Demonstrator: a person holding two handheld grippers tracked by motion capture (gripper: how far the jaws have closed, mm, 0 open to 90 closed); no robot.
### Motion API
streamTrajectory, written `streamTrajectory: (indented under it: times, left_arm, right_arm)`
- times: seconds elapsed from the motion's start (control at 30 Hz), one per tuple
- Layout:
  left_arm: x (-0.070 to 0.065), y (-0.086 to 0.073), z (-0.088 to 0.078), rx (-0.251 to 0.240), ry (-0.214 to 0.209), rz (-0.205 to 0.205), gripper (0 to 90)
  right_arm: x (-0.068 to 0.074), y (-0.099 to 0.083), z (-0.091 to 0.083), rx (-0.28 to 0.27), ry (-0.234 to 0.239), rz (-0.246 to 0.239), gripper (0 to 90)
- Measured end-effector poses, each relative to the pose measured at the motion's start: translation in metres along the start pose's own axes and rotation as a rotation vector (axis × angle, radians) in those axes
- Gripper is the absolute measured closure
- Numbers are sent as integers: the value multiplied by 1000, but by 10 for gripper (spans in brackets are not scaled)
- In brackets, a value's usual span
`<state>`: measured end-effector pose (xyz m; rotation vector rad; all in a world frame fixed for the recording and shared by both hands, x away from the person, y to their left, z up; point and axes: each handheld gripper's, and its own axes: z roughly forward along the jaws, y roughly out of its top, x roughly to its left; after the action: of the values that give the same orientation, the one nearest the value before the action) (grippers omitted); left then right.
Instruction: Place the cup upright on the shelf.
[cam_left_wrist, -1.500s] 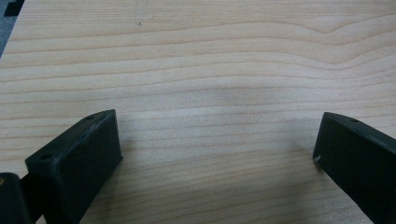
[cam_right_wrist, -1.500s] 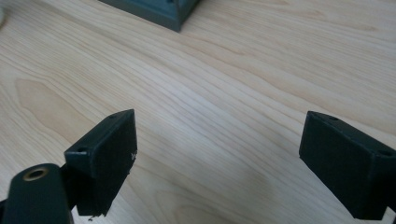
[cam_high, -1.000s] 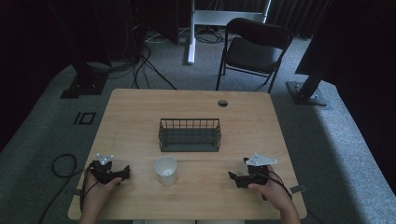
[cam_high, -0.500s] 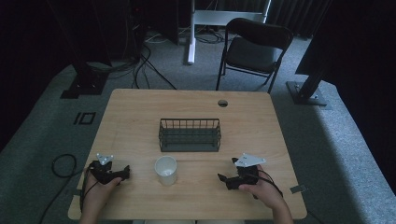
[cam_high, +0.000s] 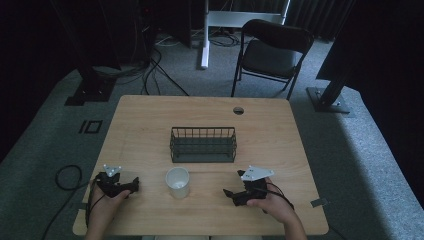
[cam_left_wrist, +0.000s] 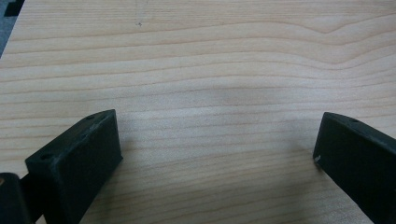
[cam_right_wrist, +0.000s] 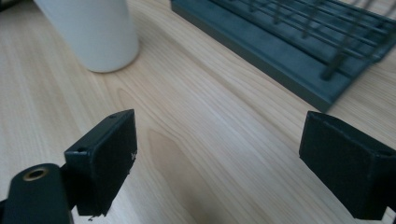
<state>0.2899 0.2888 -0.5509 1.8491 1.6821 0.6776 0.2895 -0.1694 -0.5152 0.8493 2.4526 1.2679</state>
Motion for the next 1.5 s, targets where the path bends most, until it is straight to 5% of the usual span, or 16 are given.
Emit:
streamTrajectory:
  times: [1.5]
  left_arm:
    - [0,0,0,0,0,0,10]
  right_arm:
    - [60,54,66,-53,177,-152,111]
